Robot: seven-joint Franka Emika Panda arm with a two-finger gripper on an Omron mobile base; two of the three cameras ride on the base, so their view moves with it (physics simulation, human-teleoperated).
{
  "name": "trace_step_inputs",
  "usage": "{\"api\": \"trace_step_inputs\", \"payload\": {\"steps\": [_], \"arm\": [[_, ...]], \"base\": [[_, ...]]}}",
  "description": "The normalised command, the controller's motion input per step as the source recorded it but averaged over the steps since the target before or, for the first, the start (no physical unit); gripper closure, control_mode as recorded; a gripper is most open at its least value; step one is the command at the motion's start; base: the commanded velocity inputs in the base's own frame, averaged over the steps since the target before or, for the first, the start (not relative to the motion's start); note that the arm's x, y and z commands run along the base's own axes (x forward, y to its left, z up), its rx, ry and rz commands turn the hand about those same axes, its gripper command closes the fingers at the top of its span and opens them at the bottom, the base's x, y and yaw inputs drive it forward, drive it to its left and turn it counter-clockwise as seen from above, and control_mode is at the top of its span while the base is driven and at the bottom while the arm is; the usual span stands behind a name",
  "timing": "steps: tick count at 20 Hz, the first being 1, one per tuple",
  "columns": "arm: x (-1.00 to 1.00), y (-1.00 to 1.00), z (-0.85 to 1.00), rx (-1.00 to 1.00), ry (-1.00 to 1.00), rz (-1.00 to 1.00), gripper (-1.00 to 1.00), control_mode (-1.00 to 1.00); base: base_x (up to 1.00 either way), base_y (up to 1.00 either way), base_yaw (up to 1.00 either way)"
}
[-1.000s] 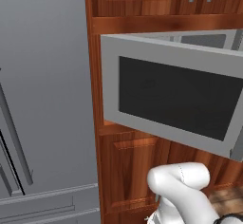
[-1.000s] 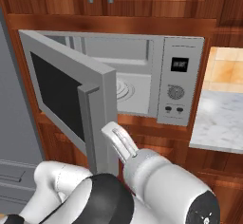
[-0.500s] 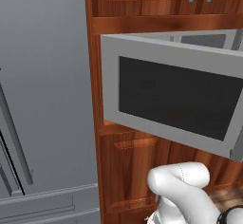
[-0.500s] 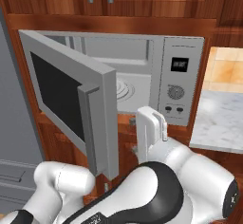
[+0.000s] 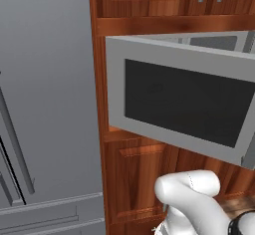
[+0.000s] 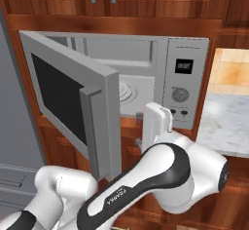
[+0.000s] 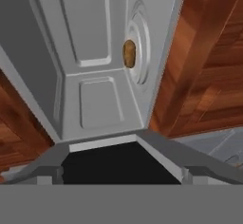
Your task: Retrieve the reheated potato from the microwave, then place the potato, cheese, and condiment on the cutting board.
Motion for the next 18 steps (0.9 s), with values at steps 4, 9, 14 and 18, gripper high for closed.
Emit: {"api": "trace_step_inputs", "payload": {"steps": [4, 9, 14, 18], "arm": [[0.59, 0.02, -0.15, 0.13, 0.12, 0.19, -1.00, -1.00], [0.13, 0.10, -0.08, 0.10, 0.07, 0.25, -1.00, -1.00], [-0.16, 0.13, 0.00, 0.10, 0.00, 0.29, -1.00, -1.00], [-0.22, 0.21, 0.00, 0.12, 0.03, 0.25, -1.00, -1.00]], "base": [[0.00, 0.00, 0.00], [0.00, 0.00, 0.00], [0.00, 0.00, 0.00], [0.00, 0.00, 0.00]]}}
